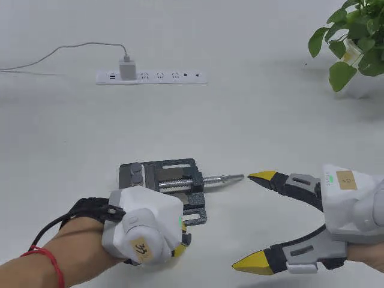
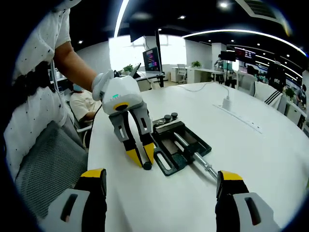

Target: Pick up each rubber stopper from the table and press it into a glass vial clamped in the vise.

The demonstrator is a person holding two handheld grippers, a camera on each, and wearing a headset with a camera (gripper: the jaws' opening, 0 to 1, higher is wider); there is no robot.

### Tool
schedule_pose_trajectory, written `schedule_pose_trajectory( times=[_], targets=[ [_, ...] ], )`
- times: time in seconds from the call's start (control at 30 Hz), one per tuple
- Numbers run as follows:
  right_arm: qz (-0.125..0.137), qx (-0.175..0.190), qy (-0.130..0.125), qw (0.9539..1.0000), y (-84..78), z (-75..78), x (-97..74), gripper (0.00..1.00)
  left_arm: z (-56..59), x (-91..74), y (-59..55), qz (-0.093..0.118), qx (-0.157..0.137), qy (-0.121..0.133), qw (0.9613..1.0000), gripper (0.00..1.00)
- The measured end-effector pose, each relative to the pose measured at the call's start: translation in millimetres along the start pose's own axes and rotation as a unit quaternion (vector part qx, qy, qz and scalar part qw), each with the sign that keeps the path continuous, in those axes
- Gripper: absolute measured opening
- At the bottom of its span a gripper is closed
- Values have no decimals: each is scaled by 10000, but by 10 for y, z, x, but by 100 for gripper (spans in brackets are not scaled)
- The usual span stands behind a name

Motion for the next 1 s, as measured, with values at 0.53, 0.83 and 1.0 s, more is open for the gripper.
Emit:
schedule_pose_trajectory(
  times=[0.53,0.83,1.0],
  targets=[
    [2,-3,55,10000,65,-29,24,91,-37,11,-14,77,-251,222,9994,4],
    [13,-53,155,9999,233,-75,80,87,-32,-170,154,579,-942,558,9923,4],
    [132,-24,197,9997,455,-68,91,80,-73,-415,336,1099,-1491,920,9784,4]
  ],
)
Point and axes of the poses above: the centre of the closed fingertips' face, and the gripper's own axes: x roughly forward along the fingers, z roughly to its right, y roughly out of its top, the point moved 1 cm from there along -x, roughly backward along the fingers, and after that the axes turned 10 degrees about z, right-handed, at the moved point
